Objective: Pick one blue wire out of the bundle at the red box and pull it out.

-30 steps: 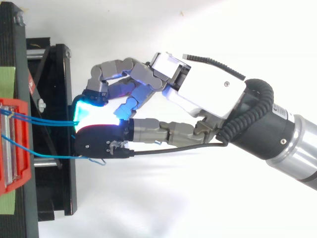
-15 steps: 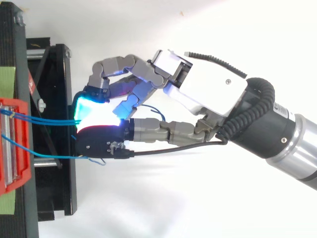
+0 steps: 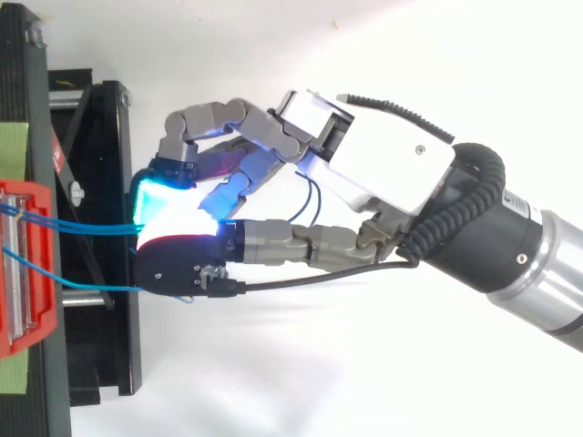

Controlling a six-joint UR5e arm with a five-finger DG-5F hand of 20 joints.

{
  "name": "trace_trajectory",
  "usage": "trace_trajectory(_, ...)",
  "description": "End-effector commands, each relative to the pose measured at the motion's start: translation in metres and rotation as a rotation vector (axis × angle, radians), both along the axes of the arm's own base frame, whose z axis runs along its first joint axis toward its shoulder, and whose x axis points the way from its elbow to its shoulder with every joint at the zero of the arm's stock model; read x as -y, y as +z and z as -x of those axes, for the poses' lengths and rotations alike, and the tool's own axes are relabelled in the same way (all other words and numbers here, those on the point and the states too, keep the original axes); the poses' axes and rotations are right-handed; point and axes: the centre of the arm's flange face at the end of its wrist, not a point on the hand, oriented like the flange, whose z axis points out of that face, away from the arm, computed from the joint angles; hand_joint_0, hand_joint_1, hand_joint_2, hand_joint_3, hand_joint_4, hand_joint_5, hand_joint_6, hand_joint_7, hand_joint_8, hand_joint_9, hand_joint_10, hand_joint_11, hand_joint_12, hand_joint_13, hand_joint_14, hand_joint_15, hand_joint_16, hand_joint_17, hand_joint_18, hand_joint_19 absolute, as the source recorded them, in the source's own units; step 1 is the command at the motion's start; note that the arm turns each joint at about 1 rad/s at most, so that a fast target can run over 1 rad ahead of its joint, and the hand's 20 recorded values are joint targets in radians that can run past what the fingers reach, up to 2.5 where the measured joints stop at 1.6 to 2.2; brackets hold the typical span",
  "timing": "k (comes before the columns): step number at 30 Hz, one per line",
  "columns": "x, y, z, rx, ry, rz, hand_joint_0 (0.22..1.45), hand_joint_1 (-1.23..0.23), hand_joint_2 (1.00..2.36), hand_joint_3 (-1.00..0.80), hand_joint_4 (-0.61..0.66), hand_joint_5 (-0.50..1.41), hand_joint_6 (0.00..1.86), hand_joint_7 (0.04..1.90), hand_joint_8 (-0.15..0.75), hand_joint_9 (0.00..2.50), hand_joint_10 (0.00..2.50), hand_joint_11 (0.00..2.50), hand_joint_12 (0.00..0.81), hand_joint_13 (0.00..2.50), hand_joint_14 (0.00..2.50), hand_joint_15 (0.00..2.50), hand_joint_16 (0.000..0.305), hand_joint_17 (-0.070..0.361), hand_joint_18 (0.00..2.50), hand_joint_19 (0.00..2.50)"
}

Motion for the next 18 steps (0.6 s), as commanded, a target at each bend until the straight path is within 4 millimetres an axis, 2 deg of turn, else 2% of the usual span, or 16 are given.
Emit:
trace_trajectory(1,-0.0004,-0.0005,-0.0002,0.002,0.0,-0.002,0.72,-0.91,1.02,-0.15,-0.1,-0.18,0.91,1.33,0.256,1.14,0.03,1.12,0.324,0.72,0.02,0.44,0.049,0.11,0.58,0.33)
trace_trajectory(8,-0.0003,-0.0007,-0.0001,0.005,0.002,-0.009,0.72,-0.91,1.01,-0.34,-0.01,-0.18,0.89,1.22,0.238,1.09,0.03,1.01,0.325,0.67,0.02,0.41,0.049,0.111,0.55,0.32)
trace_trajectory(9,-0.0003,0.0005,0.0,0.008,0.002,-0.012,0.7,-0.91,1.01,-0.38,-0.03,-0.17,0.87,1.2,0.191,1.1,0.03,0.85,0.314,0.66,0.02,0.36,0.049,0.11,0.54,0.34)
trace_trajectory(10,-0.0015,-0.0007,-0.0001,0.009,0.004,-0.017,0.64,-0.91,1.01,-0.36,-0.08,-0.14,0.8,1.35,0.143,1.12,0.02,0.68,0.296,0.65,0.02,0.33,0.048,0.107,0.54,0.34)
trace_trajectory(11,-0.0027,-0.0005,-0.0003,0.015,0.007,-0.026,0.62,-0.9,1.01,-0.33,-0.11,-0.11,0.75,1.37,0.129,1.15,0.02,0.61,0.285,0.65,0.01,0.31,0.046,0.104,0.53,0.35)
trace_trajectory(14,-0.005,-0.0008,-0.0001,0.032,0.016,-0.062,0.59,-0.88,1.01,-0.27,-0.19,-0.08,0.71,1.37,0.121,1.23,0.02,0.58,0.267,0.67,0.01,0.31,0.044,0.099,0.55,0.37)
trace_trajectory(18,-0.006,-0.0015,0.0005,0.043,0.022,-0.094,0.56,-0.88,1.01,-0.15,-0.22,-0.05,0.7,1.31,0.148,1.37,0.02,0.53,0.312,0.77,0.01,0.29,0.055,0.125,0.67,0.31)
